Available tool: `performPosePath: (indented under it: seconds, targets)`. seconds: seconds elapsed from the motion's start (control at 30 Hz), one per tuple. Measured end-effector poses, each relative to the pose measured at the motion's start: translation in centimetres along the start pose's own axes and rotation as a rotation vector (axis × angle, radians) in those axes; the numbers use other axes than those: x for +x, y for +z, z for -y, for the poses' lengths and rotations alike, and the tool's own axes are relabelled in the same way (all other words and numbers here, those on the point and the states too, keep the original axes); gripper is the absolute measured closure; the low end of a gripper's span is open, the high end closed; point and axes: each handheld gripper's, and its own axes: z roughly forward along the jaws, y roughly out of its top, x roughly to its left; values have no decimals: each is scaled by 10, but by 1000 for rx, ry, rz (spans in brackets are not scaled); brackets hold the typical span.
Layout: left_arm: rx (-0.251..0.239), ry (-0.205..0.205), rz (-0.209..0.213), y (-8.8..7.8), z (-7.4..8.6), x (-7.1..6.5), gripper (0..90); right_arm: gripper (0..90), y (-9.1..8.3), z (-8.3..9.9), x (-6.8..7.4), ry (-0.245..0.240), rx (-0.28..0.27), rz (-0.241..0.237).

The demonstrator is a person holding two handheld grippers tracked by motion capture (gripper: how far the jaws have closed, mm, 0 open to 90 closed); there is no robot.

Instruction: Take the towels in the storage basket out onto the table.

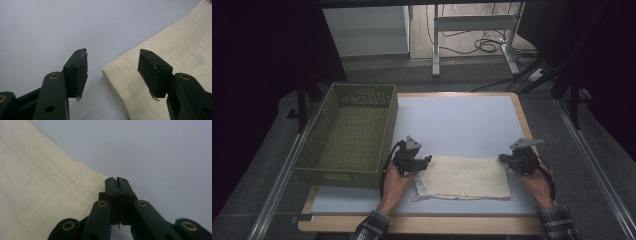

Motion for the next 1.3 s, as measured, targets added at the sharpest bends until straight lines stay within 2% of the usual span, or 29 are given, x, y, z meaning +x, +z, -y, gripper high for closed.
performPosePath:
  seconds: [0.13,0.27,0.33,0.37,0.43,0.5,0.57,0.6,0.67,0.73,0.8,0.93,1.13,1.3]
  targets:
    - [11,-6,-12,9,-4,5,402,882,7,-11,-17,11,-1,31]
    - [3,-14,12,20,-7,4,384,881,14,-20,-33,52,-9,47]
    - [17,4,1,28,-9,4,367,876,18,-23,-38,70,-9,42]
    - [25,7,-10,31,-9,4,357,868,21,-23,-41,89,-14,17]
    - [45,29,-40,37,-7,5,354,860,22,-21,-42,100,-22,4]
    - [59,41,-48,42,-5,8,332,831,22,-17,-42,105,-31,-3]
    - [52,16,-22,43,-3,12,294,804,17,-13,-42,119,-45,-6]
    - [60,-10,-11,44,-3,15,282,788,14,-12,-42,126,-46,-5]
    - [64,-12,-4,45,-3,15,261,756,10,-10,-41,125,-50,1]
    - [64,-5,-7,45,-3,15,252,709,3,-9,-39,124,-54,3]
    - [60,-7,-5,45,-2,15,252,658,-2,-8,-36,134,-55,-17]
    - [57,-9,-4,45,-2,15,252,563,-8,-6,-25,117,-49,-46]
    - [58,-10,-4,45,-2,16,253,506,-16,-1,-3,82,-47,-82]
    - [58,-11,-4,45,-2,16,253,466,-19,4,13,94,-47,-112]
